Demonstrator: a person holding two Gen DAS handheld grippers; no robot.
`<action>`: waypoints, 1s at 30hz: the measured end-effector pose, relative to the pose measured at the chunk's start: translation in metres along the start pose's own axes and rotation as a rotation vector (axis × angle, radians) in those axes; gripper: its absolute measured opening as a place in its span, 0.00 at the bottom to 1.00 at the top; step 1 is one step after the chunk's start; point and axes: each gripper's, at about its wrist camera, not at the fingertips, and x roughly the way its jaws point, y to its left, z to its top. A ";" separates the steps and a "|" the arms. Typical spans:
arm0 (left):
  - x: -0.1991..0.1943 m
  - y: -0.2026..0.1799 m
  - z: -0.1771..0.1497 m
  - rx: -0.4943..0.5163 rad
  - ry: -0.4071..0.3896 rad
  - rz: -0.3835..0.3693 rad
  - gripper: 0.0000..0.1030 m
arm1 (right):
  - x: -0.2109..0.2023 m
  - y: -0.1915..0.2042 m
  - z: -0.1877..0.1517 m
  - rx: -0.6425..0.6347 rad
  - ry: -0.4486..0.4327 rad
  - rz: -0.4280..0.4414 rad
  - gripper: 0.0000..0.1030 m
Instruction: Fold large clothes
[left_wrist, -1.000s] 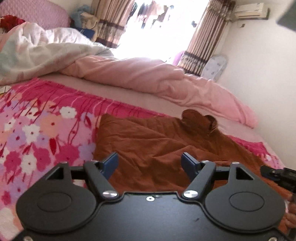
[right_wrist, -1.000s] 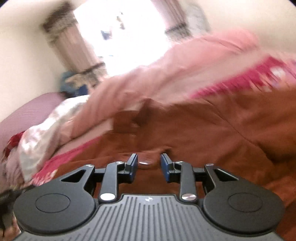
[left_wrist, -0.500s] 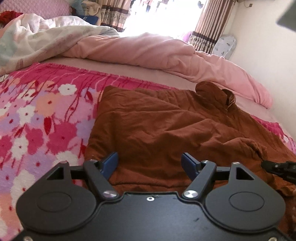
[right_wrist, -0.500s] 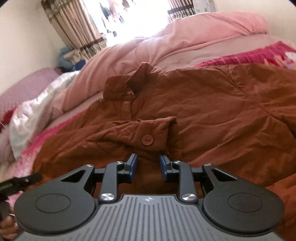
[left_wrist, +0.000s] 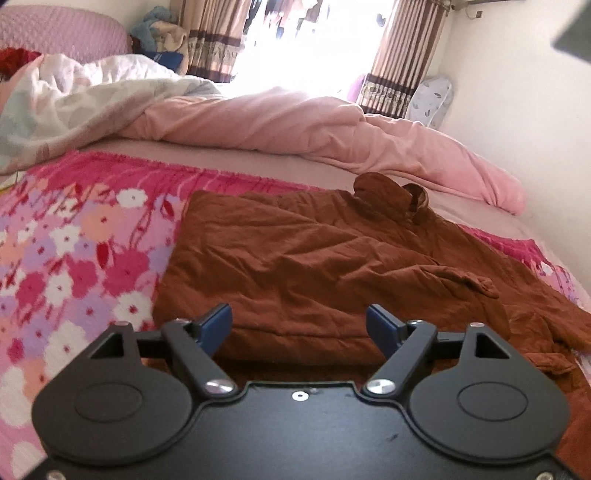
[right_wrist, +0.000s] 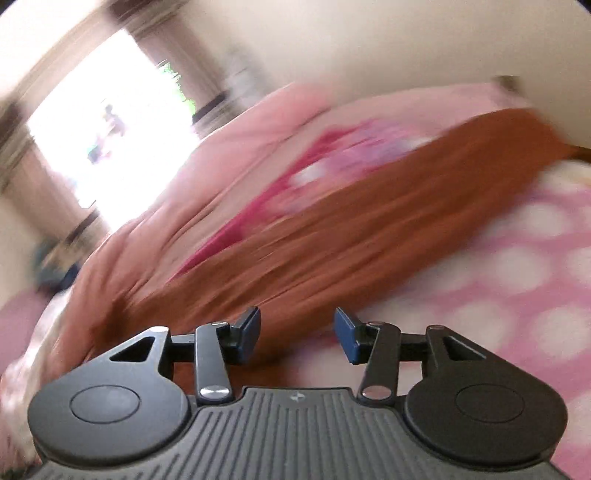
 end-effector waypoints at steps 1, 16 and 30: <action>0.001 -0.003 -0.001 0.001 0.002 0.005 0.78 | -0.003 -0.017 0.005 0.033 -0.015 -0.020 0.54; 0.019 -0.014 -0.010 0.011 0.035 0.084 0.78 | 0.016 -0.130 0.050 0.301 -0.127 -0.120 0.54; 0.025 -0.012 -0.006 0.019 0.045 0.114 0.78 | 0.034 -0.158 0.073 0.449 -0.285 -0.145 0.54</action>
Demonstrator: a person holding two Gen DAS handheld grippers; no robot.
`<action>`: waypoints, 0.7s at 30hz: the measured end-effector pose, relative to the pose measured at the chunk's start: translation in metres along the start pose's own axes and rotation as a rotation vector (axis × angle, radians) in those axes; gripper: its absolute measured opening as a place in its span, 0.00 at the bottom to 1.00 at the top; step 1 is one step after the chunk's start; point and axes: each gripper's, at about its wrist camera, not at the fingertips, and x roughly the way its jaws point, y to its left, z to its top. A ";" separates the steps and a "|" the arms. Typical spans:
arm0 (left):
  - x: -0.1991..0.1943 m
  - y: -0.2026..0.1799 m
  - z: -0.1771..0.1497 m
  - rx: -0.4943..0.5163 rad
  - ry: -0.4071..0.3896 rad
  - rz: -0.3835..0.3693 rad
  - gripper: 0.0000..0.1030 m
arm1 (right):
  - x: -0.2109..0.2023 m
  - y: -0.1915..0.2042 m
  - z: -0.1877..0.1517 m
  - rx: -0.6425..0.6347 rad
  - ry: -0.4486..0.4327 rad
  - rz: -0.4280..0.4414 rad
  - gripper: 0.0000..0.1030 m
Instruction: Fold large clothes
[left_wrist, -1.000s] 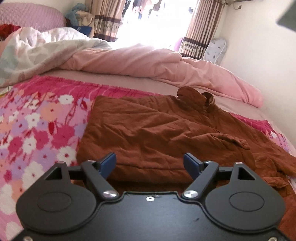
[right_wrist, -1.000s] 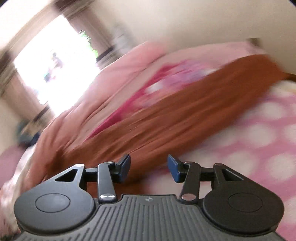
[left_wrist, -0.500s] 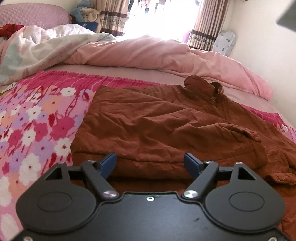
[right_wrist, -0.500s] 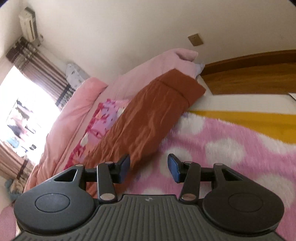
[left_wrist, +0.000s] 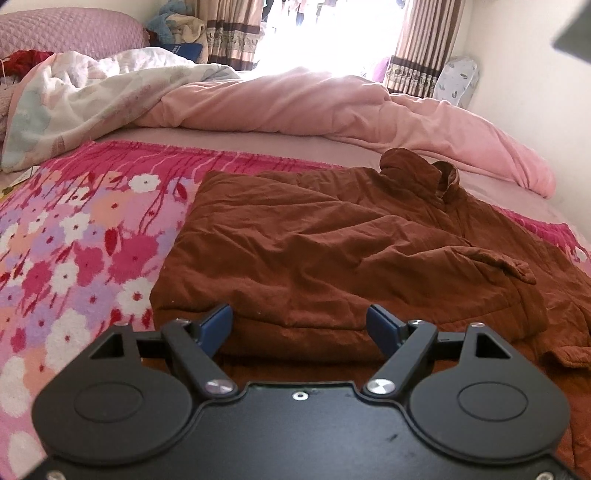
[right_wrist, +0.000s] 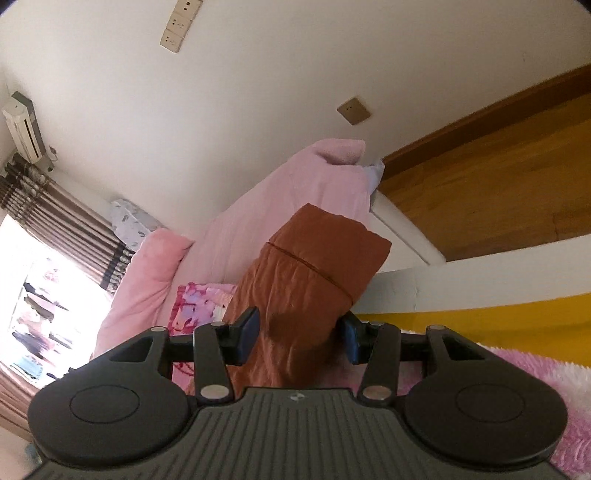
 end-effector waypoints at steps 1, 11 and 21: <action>0.000 0.000 0.000 0.002 0.001 0.000 0.78 | -0.002 0.002 -0.001 -0.011 -0.002 -0.008 0.51; -0.008 0.004 0.004 -0.008 -0.021 -0.021 0.78 | -0.025 0.047 -0.002 -0.182 -0.065 -0.020 0.17; -0.017 0.008 0.001 -0.031 -0.037 -0.085 0.78 | -0.111 0.203 -0.081 -0.524 -0.058 0.367 0.17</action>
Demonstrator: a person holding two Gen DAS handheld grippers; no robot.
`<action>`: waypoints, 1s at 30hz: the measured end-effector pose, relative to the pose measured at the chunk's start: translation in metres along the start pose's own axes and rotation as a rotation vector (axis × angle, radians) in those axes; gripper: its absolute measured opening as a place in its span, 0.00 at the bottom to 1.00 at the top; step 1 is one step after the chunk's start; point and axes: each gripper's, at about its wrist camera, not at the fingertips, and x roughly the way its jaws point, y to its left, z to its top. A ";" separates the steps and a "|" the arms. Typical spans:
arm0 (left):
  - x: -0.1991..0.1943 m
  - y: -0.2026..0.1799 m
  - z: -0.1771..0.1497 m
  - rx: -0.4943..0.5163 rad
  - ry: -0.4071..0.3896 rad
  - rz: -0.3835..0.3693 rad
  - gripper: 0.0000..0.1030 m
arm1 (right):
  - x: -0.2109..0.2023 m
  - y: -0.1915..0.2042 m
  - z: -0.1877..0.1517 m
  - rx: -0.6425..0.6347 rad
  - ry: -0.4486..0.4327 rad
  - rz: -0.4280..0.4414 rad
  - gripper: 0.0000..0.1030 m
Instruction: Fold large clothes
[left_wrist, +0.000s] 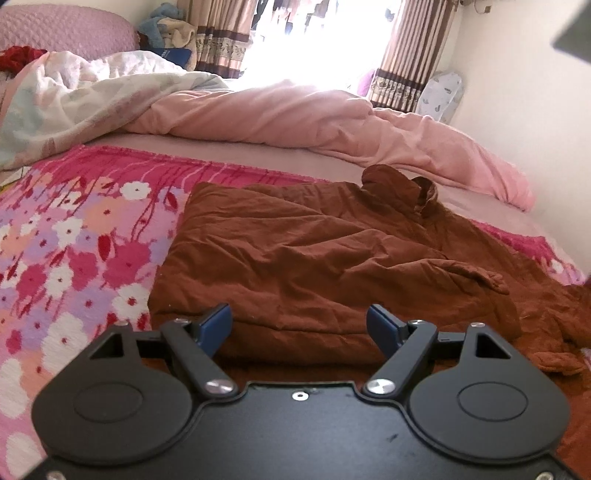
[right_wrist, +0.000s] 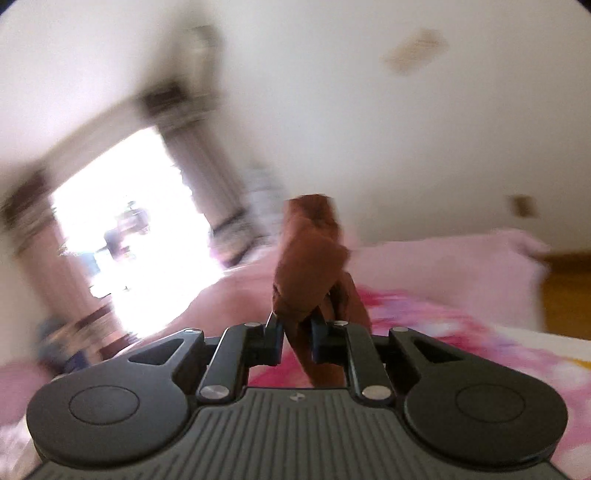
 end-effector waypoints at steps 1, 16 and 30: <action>-0.001 0.001 0.000 -0.009 -0.001 -0.009 0.78 | -0.001 0.027 -0.007 -0.034 0.011 0.059 0.17; 0.016 -0.017 0.011 -0.177 0.056 -0.283 0.78 | 0.029 0.230 -0.200 -0.306 0.491 0.450 0.61; 0.097 -0.094 0.003 -0.273 0.232 -0.362 0.33 | 0.011 0.007 -0.129 0.257 0.525 0.147 0.65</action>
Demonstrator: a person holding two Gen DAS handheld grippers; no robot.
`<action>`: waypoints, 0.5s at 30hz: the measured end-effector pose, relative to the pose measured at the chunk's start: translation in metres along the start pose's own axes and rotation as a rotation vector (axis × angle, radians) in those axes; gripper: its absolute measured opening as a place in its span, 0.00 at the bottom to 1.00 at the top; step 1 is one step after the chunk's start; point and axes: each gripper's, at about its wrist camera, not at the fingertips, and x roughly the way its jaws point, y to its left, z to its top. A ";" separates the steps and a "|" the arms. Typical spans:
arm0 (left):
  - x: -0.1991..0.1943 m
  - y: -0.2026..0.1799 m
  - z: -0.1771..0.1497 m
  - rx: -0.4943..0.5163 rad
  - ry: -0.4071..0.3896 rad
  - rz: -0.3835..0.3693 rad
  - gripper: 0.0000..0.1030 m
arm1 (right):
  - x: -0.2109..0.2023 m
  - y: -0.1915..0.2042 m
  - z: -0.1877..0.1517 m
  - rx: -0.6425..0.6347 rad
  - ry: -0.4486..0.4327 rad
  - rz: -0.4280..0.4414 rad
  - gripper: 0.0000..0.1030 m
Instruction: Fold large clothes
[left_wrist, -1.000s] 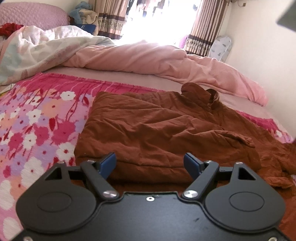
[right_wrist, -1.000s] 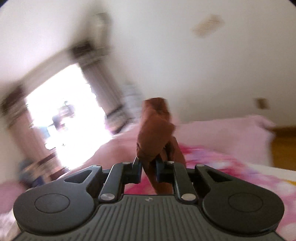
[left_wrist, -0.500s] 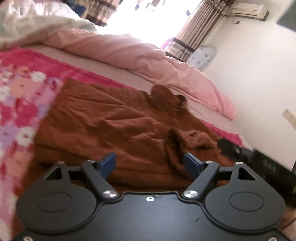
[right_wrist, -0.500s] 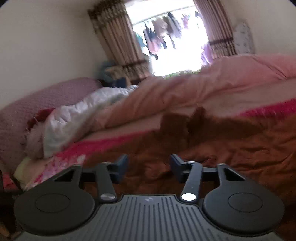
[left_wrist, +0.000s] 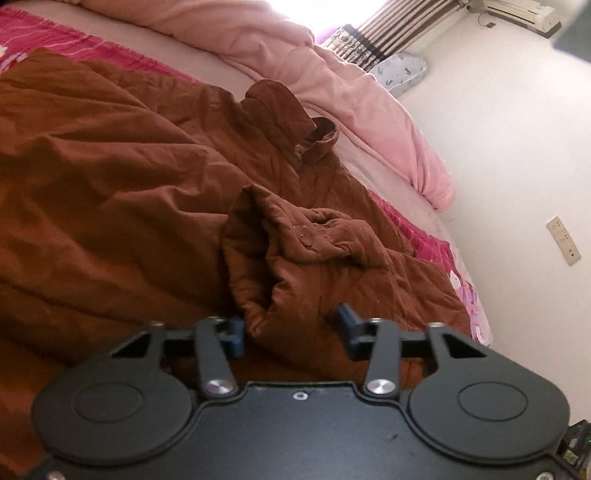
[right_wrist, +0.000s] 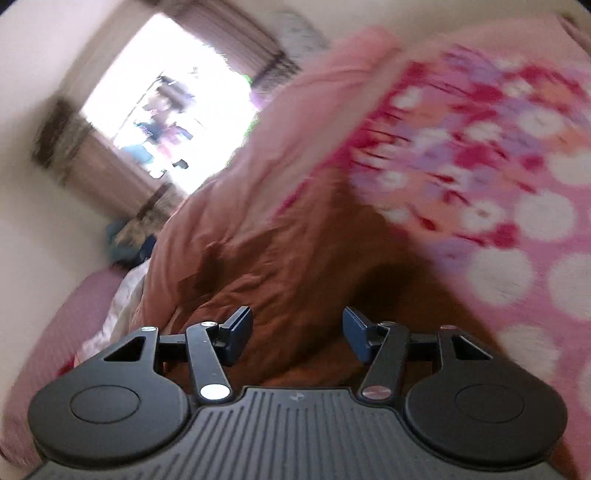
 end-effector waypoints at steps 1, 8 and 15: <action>0.002 -0.002 0.001 0.001 -0.001 0.003 0.30 | 0.005 -0.007 0.003 0.030 0.012 0.007 0.65; -0.018 -0.015 0.006 0.057 -0.093 -0.055 0.12 | 0.044 -0.032 0.008 0.198 0.001 0.011 0.48; -0.018 -0.010 -0.002 0.080 -0.063 -0.041 0.13 | 0.032 -0.035 0.022 0.172 -0.101 -0.001 0.07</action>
